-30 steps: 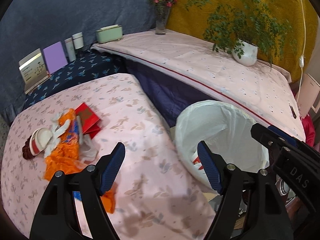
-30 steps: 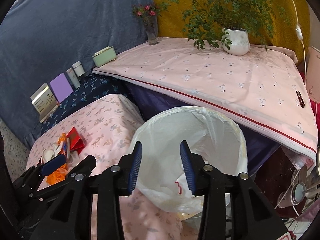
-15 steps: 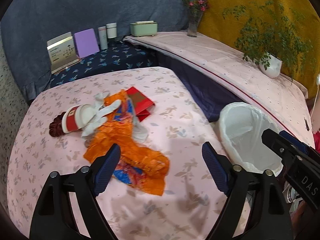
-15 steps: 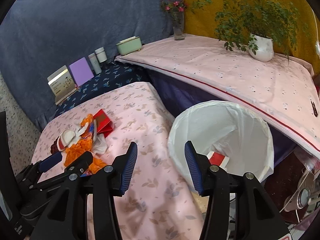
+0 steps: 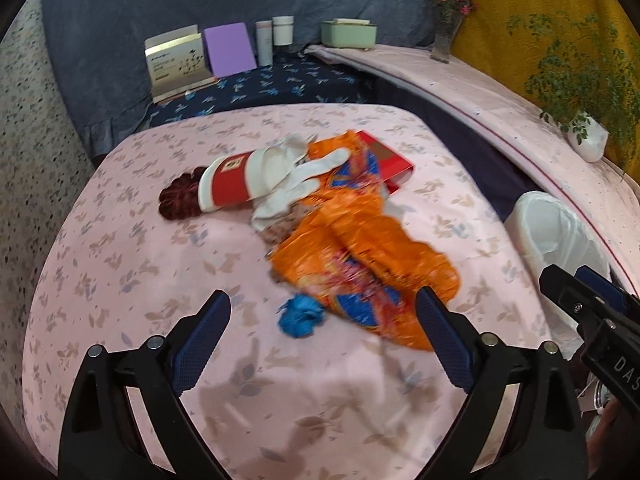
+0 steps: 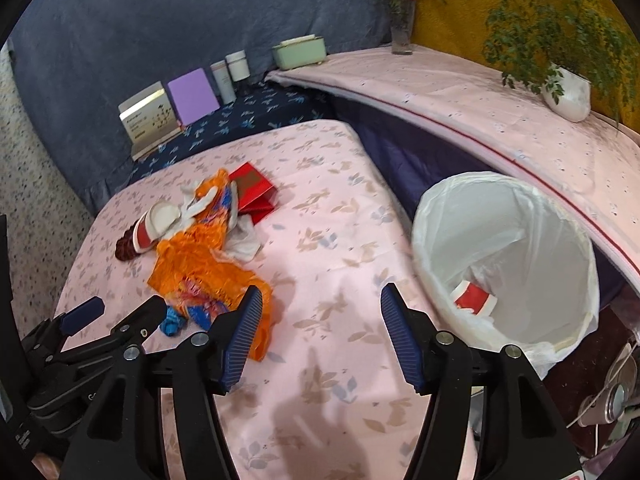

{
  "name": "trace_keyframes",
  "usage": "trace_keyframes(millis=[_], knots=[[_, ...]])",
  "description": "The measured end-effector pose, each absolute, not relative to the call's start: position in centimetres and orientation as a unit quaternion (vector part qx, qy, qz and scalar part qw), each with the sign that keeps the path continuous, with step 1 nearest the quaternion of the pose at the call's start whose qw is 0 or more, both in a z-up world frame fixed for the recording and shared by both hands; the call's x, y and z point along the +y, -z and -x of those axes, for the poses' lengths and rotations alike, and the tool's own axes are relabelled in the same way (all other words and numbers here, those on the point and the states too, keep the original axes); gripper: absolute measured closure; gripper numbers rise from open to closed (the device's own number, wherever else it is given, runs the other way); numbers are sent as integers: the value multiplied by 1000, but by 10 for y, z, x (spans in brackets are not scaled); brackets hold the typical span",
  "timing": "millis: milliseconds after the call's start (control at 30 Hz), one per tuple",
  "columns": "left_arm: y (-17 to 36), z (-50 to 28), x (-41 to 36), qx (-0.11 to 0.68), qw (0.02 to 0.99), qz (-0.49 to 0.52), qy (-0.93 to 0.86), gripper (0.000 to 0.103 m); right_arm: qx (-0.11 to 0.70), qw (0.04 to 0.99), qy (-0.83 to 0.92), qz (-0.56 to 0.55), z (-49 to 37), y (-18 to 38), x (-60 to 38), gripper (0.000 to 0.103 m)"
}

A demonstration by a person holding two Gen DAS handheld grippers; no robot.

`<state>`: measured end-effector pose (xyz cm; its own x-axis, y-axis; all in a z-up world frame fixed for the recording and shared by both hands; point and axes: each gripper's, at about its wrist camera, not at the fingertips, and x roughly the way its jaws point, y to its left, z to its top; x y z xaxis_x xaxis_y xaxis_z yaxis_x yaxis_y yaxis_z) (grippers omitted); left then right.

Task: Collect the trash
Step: 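Grasp the orange plastic bag with the right tool while the left tool grasps the blue cloth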

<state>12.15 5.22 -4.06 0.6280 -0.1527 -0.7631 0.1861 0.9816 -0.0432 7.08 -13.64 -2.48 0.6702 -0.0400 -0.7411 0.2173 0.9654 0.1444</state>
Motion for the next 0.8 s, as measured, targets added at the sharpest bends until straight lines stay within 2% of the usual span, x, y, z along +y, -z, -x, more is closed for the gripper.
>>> trace_keyframes(millis=[700,767,800], knots=[[102,-159,84,482,873,-10,75,15,458,883,33,-96,-125,85,-91,43],[105,-162,85,485,871,-5,80,20,461,881,31,-97,-128,87,-91,43],[107,-162,84,488,869,-4,83,26,463,881,31,-97,-129,89,-90,43]])
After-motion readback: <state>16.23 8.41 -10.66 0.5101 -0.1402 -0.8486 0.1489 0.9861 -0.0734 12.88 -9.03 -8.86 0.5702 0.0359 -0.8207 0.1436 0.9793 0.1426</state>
